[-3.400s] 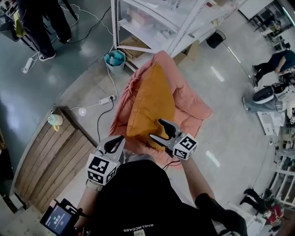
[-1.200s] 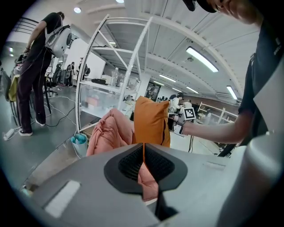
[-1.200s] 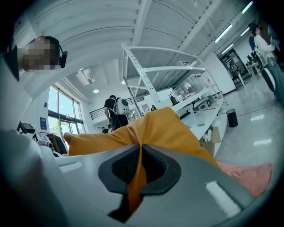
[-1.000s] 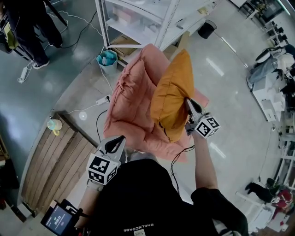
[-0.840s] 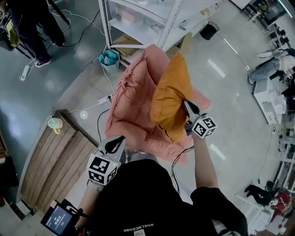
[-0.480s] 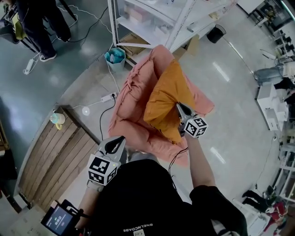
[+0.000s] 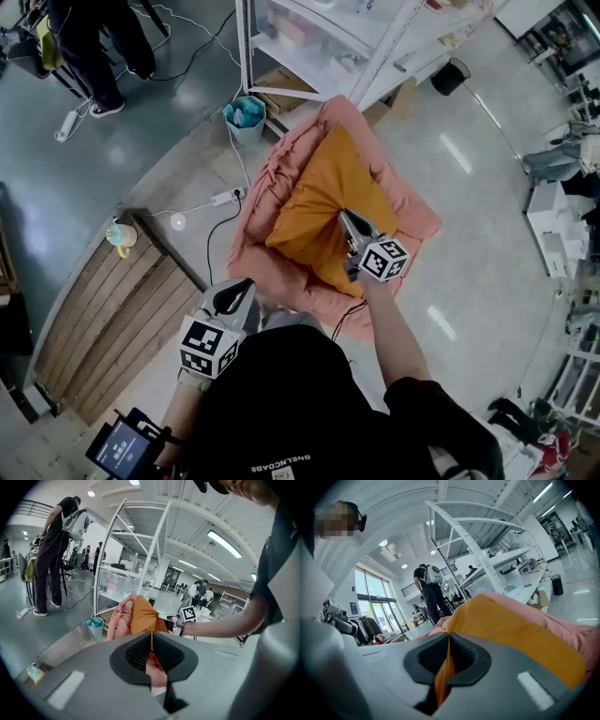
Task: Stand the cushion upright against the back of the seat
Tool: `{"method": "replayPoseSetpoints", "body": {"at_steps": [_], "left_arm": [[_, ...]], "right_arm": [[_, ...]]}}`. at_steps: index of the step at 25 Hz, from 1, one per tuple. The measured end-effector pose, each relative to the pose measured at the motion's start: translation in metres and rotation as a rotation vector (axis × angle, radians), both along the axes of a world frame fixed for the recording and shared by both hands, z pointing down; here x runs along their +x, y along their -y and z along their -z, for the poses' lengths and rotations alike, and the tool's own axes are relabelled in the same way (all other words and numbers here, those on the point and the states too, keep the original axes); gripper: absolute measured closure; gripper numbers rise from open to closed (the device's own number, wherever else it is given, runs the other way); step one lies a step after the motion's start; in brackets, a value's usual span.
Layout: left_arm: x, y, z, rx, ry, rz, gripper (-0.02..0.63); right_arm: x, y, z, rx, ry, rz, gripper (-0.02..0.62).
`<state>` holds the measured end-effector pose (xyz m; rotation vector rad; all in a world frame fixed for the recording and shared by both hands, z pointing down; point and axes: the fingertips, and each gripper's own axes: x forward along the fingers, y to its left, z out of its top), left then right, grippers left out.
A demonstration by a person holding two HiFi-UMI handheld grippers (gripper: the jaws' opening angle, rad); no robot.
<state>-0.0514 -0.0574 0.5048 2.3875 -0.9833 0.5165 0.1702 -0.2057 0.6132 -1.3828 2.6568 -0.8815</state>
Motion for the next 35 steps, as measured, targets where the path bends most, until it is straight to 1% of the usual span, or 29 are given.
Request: {"method": "replayPoseSetpoints", "body": {"at_steps": [3,8,11,13,16,18,22,24,26,27,28,30,31,33,35], "left_arm": [[0.0,0.001,0.0,-0.001,-0.002,0.001,0.575],[0.004,-0.002,0.001,-0.001,-0.003,-0.014,0.575],[0.007,-0.003,0.002,-0.001,-0.003,-0.026,0.575],[0.009,-0.004,0.003,0.001,-0.003,-0.033,0.575],[0.011,-0.006,0.002,-0.001,-0.004,-0.038,0.575],[0.011,-0.007,0.001,-0.004,-0.006,-0.038,0.575],[0.013,-0.007,0.001,-0.01,-0.005,-0.04,0.575],[0.013,-0.007,0.001,-0.01,-0.005,-0.042,0.575],[0.013,-0.007,0.001,-0.01,-0.006,-0.041,0.575],[0.012,-0.008,0.001,-0.011,-0.006,-0.04,0.575],[0.012,-0.008,0.0,-0.011,-0.006,-0.039,0.575],[0.012,-0.008,0.0,-0.012,-0.006,-0.039,0.575],[0.012,-0.008,0.0,-0.011,-0.006,-0.041,0.575],[0.013,-0.008,0.0,-0.011,-0.005,-0.047,0.575],[0.014,-0.009,0.0,-0.011,-0.005,-0.054,0.575]], "right_arm": [[0.002,-0.006,0.008,0.017,0.053,0.007,0.586],[0.011,-0.013,0.036,0.092,0.163,0.004,0.586],[0.012,-0.011,0.042,0.104,0.171,0.0,0.584],[0.013,-0.006,0.034,0.074,0.15,-0.011,0.583],[0.016,-0.002,0.018,0.016,0.087,-0.02,0.571],[0.012,-0.005,0.007,-0.028,0.045,0.008,0.561],[-0.009,-0.016,-0.009,-0.114,-0.031,0.091,0.504],[-0.015,-0.025,-0.009,-0.11,-0.083,0.125,0.433],[-0.018,-0.038,-0.004,-0.084,-0.143,0.156,0.36],[-0.019,-0.046,-0.002,-0.066,-0.176,0.171,0.344],[-0.02,-0.055,0.001,-0.048,-0.209,0.187,0.345],[-0.025,-0.073,0.002,-0.027,-0.261,0.23,0.393],[-0.029,-0.082,0.0,-0.029,-0.283,0.257,0.394],[-0.036,-0.095,-0.008,-0.052,-0.315,0.282,0.394],[-0.042,-0.099,-0.016,-0.094,-0.302,0.257,0.414]]}}
